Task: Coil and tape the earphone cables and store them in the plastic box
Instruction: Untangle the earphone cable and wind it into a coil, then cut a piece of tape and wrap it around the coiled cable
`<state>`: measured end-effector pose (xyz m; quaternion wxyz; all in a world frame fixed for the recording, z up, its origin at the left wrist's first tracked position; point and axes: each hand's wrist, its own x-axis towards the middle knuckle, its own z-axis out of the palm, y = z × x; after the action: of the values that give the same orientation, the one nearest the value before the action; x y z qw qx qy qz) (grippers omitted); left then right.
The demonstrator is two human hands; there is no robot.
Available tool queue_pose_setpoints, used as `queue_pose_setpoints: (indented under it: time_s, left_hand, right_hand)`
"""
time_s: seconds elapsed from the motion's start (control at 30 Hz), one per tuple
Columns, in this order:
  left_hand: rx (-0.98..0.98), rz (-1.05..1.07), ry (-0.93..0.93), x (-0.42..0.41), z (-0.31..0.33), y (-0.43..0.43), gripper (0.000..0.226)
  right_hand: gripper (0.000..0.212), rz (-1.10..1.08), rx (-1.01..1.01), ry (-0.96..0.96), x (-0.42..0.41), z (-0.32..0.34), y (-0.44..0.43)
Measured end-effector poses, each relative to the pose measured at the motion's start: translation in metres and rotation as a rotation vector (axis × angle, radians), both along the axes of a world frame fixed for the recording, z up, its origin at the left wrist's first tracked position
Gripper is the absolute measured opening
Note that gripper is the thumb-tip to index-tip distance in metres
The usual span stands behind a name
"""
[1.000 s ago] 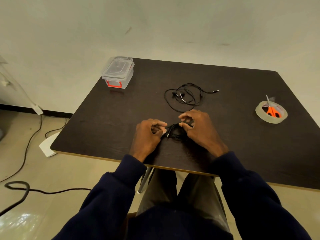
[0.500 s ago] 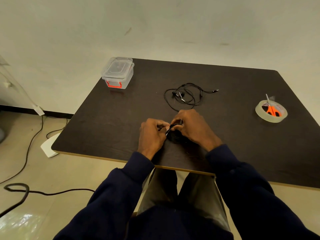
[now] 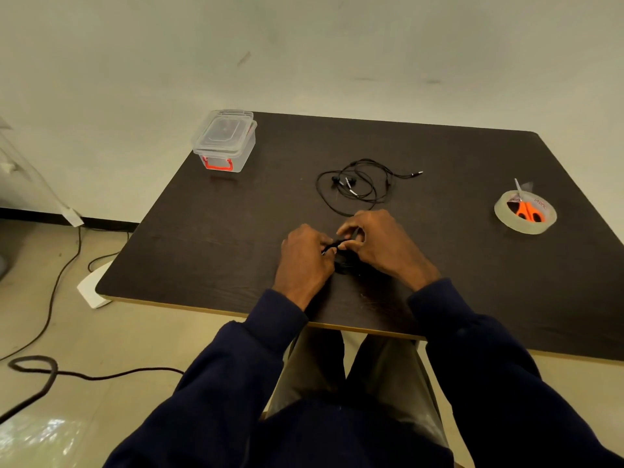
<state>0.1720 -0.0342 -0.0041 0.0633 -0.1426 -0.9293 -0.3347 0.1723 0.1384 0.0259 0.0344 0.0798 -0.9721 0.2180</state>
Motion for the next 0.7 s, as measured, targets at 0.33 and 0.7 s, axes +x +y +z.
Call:
queue_pose_setpoints:
  time_s: [0.33, 0.7]
  left_hand:
    - [0.211, 0.014, -0.007, 0.007, -0.005, -0.014, 0.023]
    - [0.619, 0.075, -0.072, 0.002, -0.014, -0.033, 0.018]
  right_hand:
    - [0.018, -0.117, -0.223, 0.137, 0.014, -0.002, 0.023]
    - [0.019, -0.325, -0.339, 0.413, 0.052, -0.039, 0.054]
